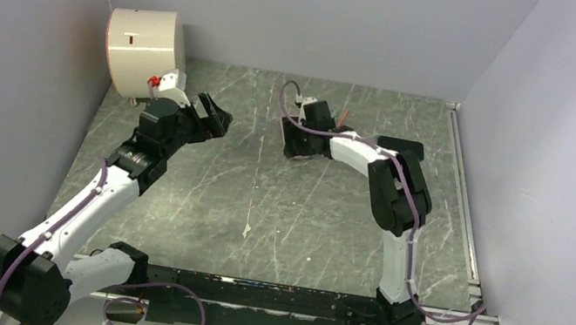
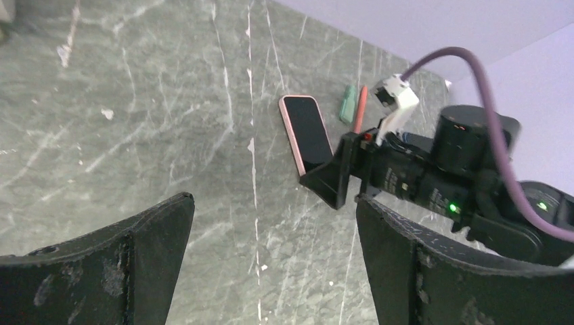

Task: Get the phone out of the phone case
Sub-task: Pick up the phone at the center of the board.

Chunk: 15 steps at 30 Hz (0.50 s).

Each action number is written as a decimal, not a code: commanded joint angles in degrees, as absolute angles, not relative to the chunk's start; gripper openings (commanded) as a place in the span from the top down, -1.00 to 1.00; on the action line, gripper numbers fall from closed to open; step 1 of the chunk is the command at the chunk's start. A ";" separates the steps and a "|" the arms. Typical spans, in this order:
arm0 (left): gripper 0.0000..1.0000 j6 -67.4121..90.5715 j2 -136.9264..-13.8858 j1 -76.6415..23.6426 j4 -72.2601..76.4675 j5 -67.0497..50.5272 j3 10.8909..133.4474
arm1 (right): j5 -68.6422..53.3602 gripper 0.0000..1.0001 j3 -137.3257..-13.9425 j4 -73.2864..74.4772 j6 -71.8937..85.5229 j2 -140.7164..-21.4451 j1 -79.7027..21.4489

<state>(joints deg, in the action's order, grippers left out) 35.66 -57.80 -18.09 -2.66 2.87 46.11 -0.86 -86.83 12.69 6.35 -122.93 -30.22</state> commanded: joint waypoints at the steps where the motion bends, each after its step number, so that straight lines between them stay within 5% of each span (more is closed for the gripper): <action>1: -0.88 41.15 -60.70 -18.08 -0.78 -1.41 45.68 | -6.24 0.16 -77.48 7.08 15.71 -113.14 -30.63; 15: -0.88 53.83 -74.59 -18.26 9.28 -17.00 40.18 | -21.31 0.42 -48.74 -17.13 35.83 -98.57 -31.18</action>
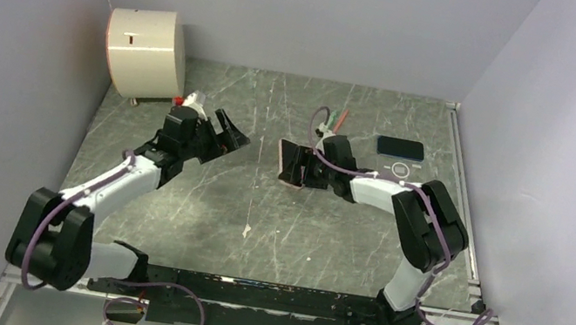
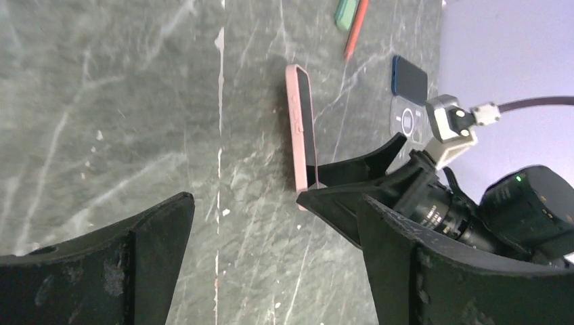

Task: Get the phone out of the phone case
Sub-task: Pick up the phone at the center of the board.

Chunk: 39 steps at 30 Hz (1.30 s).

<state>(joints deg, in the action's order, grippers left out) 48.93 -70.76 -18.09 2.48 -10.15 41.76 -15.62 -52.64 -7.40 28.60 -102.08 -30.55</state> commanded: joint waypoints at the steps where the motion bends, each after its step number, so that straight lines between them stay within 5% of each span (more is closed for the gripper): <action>1: -0.87 54.55 -76.13 -18.40 10.89 -18.10 39.90 | -21.68 0.42 -47.95 -18.08 36.44 -98.11 -31.35; 25: -0.49 57.79 -101.21 -22.24 20.05 -25.52 48.62 | -21.99 0.41 -46.06 -20.85 33.06 -99.98 -35.64; 33: -0.08 58.44 -104.68 -22.68 23.16 -27.71 49.96 | -20.49 0.37 -46.64 -20.06 31.38 -99.93 -36.97; 39: 0.45 57.11 -102.65 -22.68 25.36 -28.69 48.61 | -20.01 0.27 -46.46 -20.22 31.72 -98.35 -37.74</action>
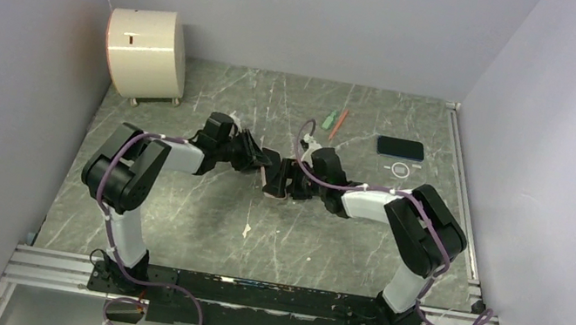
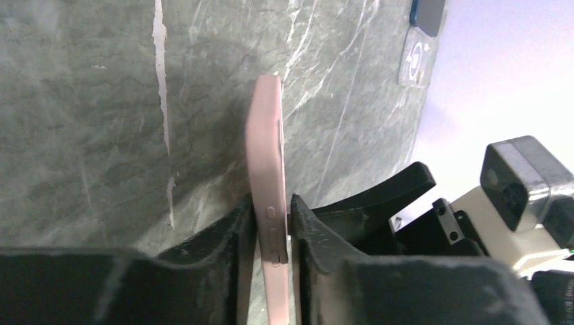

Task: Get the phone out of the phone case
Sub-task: Adjust the phone.

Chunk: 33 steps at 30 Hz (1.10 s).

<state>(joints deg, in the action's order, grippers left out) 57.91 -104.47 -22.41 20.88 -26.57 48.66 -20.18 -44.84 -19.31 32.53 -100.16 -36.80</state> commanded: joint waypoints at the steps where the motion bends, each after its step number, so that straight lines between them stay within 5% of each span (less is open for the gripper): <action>1: 0.54 57.03 -102.01 -22.68 25.90 -28.88 48.19 | -19.58 0.24 -46.30 -20.26 31.54 -97.69 -37.95; 5: 0.94 56.08 -99.12 -22.59 28.27 -28.92 46.53 | -19.01 -0.01 -45.30 -21.05 31.08 -94.61 -38.17; 13: 0.95 54.49 -88.66 -20.35 32.43 -29.82 41.20 | -17.78 -0.71 -42.90 -22.23 27.13 -83.62 -38.15; 18: 0.95 53.56 -79.63 -16.57 32.58 -31.12 38.45 | -18.15 -0.97 -42.22 -21.51 23.57 -76.38 -38.14; 33: 0.95 61.93 -60.87 -13.10 37.96 -23.14 35.69 | -10.66 -0.91 -35.17 -35.24 24.02 -63.57 -38.00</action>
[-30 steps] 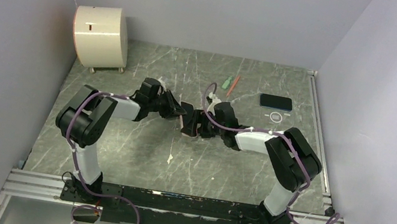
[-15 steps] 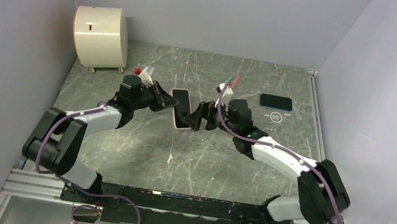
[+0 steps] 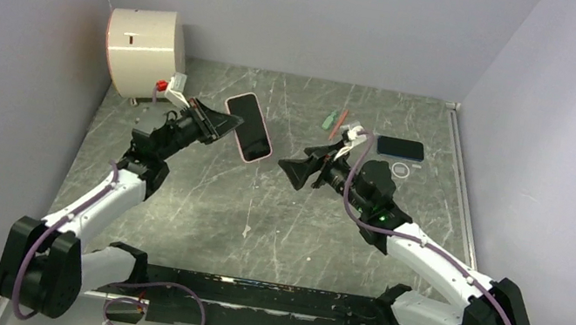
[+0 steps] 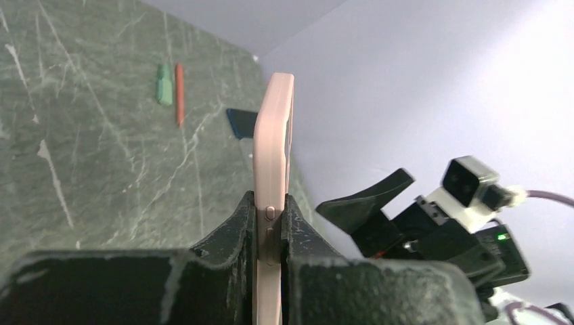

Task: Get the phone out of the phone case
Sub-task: Adjust the phone.

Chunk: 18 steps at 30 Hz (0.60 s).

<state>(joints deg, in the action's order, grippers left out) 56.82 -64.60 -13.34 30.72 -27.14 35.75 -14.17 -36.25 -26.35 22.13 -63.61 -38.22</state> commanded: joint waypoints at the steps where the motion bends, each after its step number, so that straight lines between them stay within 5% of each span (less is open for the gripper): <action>1: 0.95 62.99 -60.05 -13.04 38.17 -21.58 35.38 | -11.32 -0.97 -35.61 -34.85 24.99 -64.26 -38.05; 18: 0.95 76.68 -54.44 -14.46 46.46 -6.26 27.60 | -22.84 -0.97 -40.59 -58.77 41.34 -80.79 -38.84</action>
<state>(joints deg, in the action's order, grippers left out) 71.75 -55.77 -13.39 37.41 -10.52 28.36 -19.79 -38.85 -44.86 34.52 -78.04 -38.37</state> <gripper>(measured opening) 0.116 0.989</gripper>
